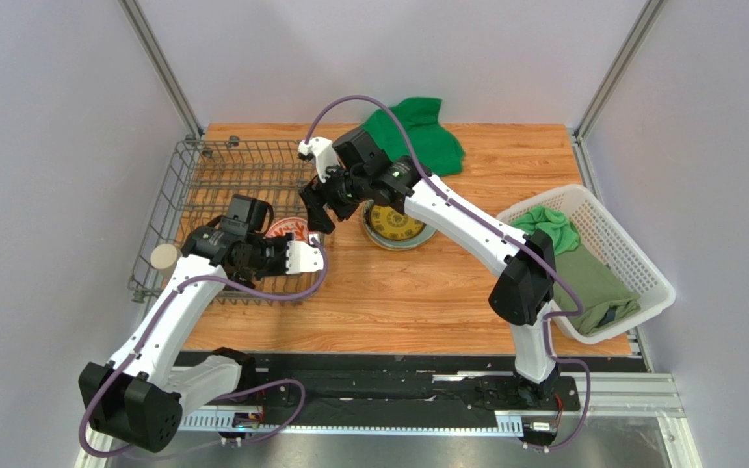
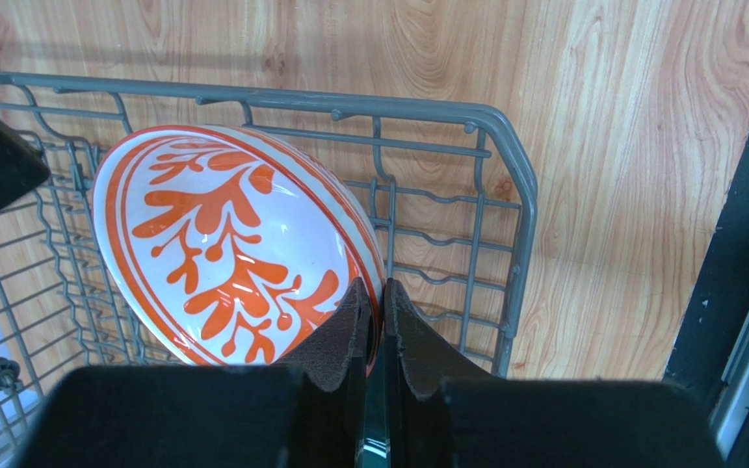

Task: Unload the mixed dishes from the dish rack
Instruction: Pick up the bowl from the dish rack.

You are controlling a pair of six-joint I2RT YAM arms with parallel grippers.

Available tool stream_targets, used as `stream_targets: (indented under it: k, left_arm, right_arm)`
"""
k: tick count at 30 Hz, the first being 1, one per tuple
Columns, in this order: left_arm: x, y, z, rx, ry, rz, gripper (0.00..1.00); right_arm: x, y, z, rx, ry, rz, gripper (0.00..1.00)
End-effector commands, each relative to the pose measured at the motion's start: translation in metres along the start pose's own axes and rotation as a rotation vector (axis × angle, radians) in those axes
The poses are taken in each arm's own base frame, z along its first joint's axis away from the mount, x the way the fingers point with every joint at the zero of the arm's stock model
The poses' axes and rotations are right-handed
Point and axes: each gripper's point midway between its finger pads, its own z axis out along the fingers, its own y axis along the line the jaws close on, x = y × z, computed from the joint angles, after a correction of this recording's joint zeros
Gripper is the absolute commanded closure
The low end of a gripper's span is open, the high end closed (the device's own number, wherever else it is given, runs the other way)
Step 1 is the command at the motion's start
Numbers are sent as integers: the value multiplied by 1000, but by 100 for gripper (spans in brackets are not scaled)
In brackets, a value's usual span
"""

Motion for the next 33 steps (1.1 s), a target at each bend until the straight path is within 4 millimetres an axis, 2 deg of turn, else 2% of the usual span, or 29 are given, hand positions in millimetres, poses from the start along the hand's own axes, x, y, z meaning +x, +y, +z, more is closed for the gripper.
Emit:
stream_targets:
  k: [1,13,23,26,29,32,33]
  left_arm:
    - [-14,21,-15,-85,13,44,100]
    - [-30,16,-18,-84,23,76,100]
    - [-37,12,-17,-82,26,88,100]
    - [-37,12,-17,-84,30,86,100]
    - [-38,12,-18,-93,29,84,100]
    - [-41,13,-19,-101,22,86,100]
    - [-41,12,-19,-103,20,85,100]
  right_arm:
    - [-1,-1,6,22,7,-16,23]
    - [24,-6,39,39,87,-14,24]
    - [29,2,53,23,109,-23,29]
    - [30,5,56,20,115,-25,35]
    - [31,5,57,24,115,-28,46]
    - [32,5,57,29,118,-31,61]
    - [34,4,57,29,123,-30,69]
